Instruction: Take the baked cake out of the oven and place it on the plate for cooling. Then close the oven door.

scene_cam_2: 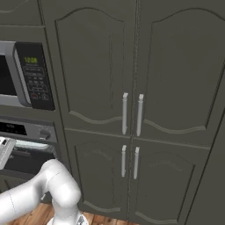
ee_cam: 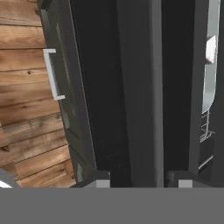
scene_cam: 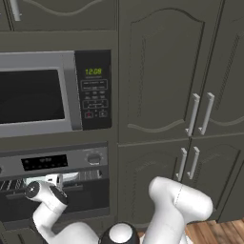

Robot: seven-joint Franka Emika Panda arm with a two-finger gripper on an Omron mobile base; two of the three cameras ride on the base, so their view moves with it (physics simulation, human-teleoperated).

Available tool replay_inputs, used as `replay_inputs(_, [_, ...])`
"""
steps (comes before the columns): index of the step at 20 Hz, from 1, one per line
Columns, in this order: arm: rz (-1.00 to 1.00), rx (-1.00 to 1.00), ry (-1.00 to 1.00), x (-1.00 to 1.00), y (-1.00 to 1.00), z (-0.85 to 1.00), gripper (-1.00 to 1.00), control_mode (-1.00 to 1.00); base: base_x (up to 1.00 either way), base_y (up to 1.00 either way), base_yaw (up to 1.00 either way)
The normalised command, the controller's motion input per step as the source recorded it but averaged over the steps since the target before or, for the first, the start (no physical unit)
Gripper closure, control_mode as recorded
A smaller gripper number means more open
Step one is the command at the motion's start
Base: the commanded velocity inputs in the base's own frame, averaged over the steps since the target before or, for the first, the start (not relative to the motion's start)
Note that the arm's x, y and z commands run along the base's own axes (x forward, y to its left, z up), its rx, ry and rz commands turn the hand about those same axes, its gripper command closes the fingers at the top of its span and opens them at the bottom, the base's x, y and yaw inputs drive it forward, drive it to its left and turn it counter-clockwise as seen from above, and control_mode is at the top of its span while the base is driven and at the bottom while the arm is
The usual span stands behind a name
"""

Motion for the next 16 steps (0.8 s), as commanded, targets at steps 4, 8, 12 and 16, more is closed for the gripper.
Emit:
replay_inputs(4, [0.05, -0.03, 0.06, -0.61, 0.41, -0.78, 1.0, -1.0, 0.0, 0.0, 0.0])
replay_inputs(8, [0.06, -0.04, 0.04, -0.61, 0.4, -0.81, 1.0, -1.0, 0.0, 0.0, 0.0])
replay_inputs(12, [0.06, -0.05, 0.01, -0.64, 0.39, -0.85, 1.0, -1.0, 0.0, 0.0, 0.0])
replay_inputs(16, [0.06, -0.05, 0.03, -0.62, 0.37, -0.81, 1.0, -1.0, 0.0, 0.0, 0.0])
